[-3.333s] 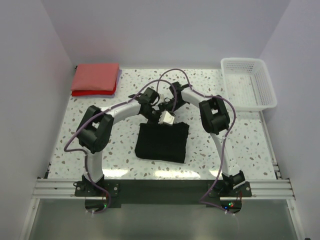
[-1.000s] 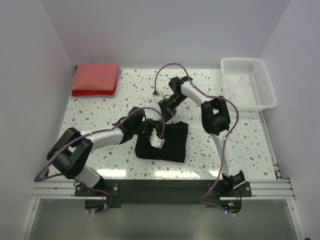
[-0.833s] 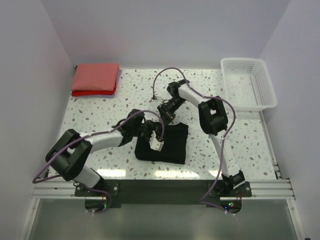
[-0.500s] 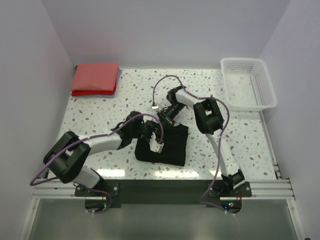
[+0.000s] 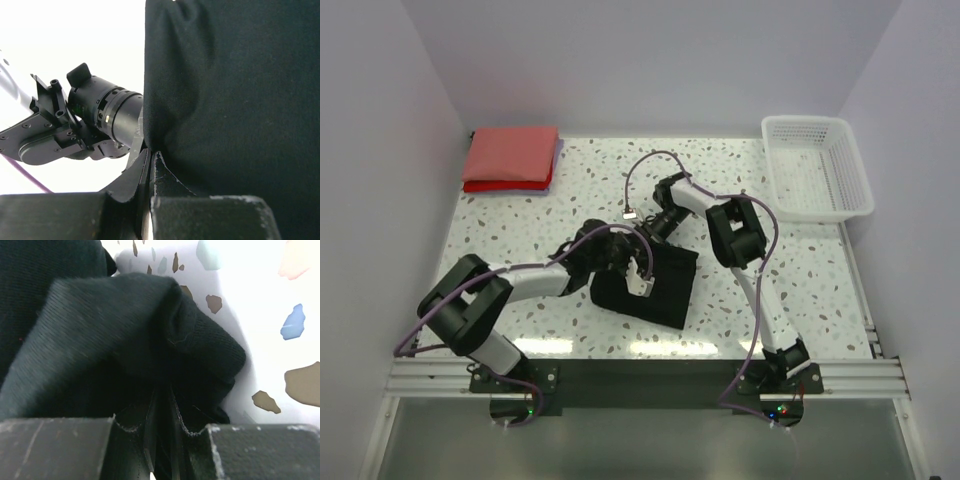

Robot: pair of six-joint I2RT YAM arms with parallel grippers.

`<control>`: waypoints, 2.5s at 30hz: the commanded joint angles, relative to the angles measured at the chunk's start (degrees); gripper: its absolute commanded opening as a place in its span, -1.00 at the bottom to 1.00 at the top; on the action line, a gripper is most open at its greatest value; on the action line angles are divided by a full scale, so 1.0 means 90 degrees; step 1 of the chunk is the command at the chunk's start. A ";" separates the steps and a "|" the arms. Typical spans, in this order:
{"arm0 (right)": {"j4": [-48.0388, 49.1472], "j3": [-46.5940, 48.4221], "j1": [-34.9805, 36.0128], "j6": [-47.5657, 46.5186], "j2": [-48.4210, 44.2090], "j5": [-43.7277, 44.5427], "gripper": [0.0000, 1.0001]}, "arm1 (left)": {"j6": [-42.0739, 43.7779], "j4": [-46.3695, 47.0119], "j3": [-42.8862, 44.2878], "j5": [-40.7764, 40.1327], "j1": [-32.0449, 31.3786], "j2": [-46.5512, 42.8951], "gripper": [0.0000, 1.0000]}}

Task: Fold and stack the t-shirts
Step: Fold the tshirt

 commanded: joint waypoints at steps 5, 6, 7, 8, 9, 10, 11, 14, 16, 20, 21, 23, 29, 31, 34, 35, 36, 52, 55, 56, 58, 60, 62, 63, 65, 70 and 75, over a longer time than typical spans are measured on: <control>-0.0450 0.0083 0.0086 -0.0490 0.0299 0.0130 -0.66 | -0.0273 0.1090 0.0396 -0.0174 -0.0016 0.0156 -1.00; -0.0460 0.0083 0.0086 -0.0500 0.0308 0.0130 -0.66 | -0.0303 0.1216 0.0387 -0.0164 -0.0016 0.0156 -1.00; -0.0460 0.0093 0.0086 -0.0500 0.0309 0.0140 -0.66 | -0.0390 0.1324 0.0367 -0.0164 -0.0007 0.0156 -1.00; -0.0460 0.0103 0.0096 -0.0510 0.0299 0.0121 -0.66 | -0.0420 0.1402 0.0367 -0.0193 -0.0007 0.0156 -1.00; -0.0460 0.0103 0.0096 -0.0510 0.0289 0.0120 -0.66 | -0.0449 0.1558 0.0367 -0.0213 -0.0007 0.0146 -1.00; -0.0460 0.0103 0.0086 -0.0529 0.0289 0.0130 -0.66 | -0.0575 0.1675 0.0357 -0.0232 -0.0007 0.0146 -1.00; -0.0460 0.0112 0.0086 -0.0529 0.0279 0.0140 -0.65 | -0.0615 0.1763 0.0347 -0.0291 -0.0016 0.0146 -1.00; -0.0470 0.0112 0.0086 -0.0549 0.0289 0.0130 -0.65 | -0.0655 0.1833 0.0406 -0.0282 -0.0016 0.0195 -1.00; -0.0499 0.0171 0.0086 -0.0549 0.0279 0.0150 -0.64 | -0.0596 0.1667 0.0396 -0.0272 -0.0016 0.0243 -1.00; -0.0538 0.0376 0.0077 -0.0520 0.0211 0.0335 -0.57 | -0.0381 0.1724 0.0367 -0.0437 -0.0007 0.0497 -0.97; -0.0538 0.0444 0.0077 -0.0520 0.0182 0.0432 -0.55 | -0.0381 0.1783 0.0367 -0.0476 -0.0007 0.0527 -0.89; -0.0519 0.0609 0.0067 -0.0490 0.0114 0.0579 -0.47 | -0.0400 0.1958 0.0377 -0.0525 0.0003 0.0556 -0.62; -0.0675 0.1010 0.0077 -0.0549 -0.0072 0.1155 -0.40 | -0.0673 0.2077 0.0357 -0.0292 0.0081 0.0235 -0.01; -0.0830 0.1157 0.0086 -0.0656 -0.0131 0.1379 -0.34 | -0.0800 0.2009 0.0357 -0.0233 0.0091 0.0079 0.07; -0.0997 0.1304 0.0086 -0.0744 -0.0238 0.1604 -0.21 | -0.1073 0.1784 0.0396 -0.0106 0.0159 -0.0136 0.11; -0.1104 0.1372 0.0086 -0.0773 -0.0248 0.1731 -0.18 | -0.1152 0.1610 0.0445 -0.0086 0.0227 -0.0176 0.11; -0.1163 0.1401 0.0086 -0.0802 -0.0277 0.1790 -0.09 | -0.1240 0.1540 0.0455 -0.0096 0.0247 -0.0224 0.12; -0.1319 0.1674 0.0077 -0.0764 -0.0843 0.3830 0.12 | -0.2929 -0.0120 0.1274 0.0246 0.0862 -0.0606 0.15; -0.1310 0.1802 0.0077 -0.0899 -0.1000 0.4016 0.12 | -0.3494 -0.0802 0.1829 0.0556 0.1115 -0.0392 0.14; -0.1252 0.1841 0.0077 -0.0910 -0.1048 0.4191 0.12 | -0.3632 -0.1365 0.2054 0.0694 0.1300 -0.0304 0.12; -0.0989 0.1793 0.0077 -0.0871 -0.1195 0.4358 0.12 | -0.4061 -0.1905 0.2687 0.1083 0.1477 0.0007 0.12; -0.0890 0.1714 0.0077 -0.0929 -0.1273 0.4359 0.10 | -0.4248 -0.2725 0.3119 0.1416 0.1740 0.0243 0.13; -0.0540 0.1443 0.0077 -0.0959 -0.1429 0.4358 0.04 | -0.4404 -0.3371 0.3588 0.1875 0.1965 0.0584 0.12; -0.0345 0.1334 0.0077 -0.0930 -0.1468 0.4542 -0.04 | -0.4627 -0.3537 0.3744 0.1993 0.2043 0.0711 0.13; 0.0144 0.1197 0.0067 -0.0735 -0.1595 0.4729 -0.12 | -0.4882 -0.4034 0.4281 0.2393 0.2297 0.1160 0.17; 0.0954 0.0778 -0.0079 -0.0578 -0.1859 0.5461 -0.37 | -0.5410 -0.5595 0.5958 0.3281 0.2844 0.2486 0.26; 0.0947 0.0718 -0.0489 -0.0422 -0.1636 0.5142 -0.42 | -0.6196 -0.5572 0.6316 0.3206 0.3078 0.2998 0.26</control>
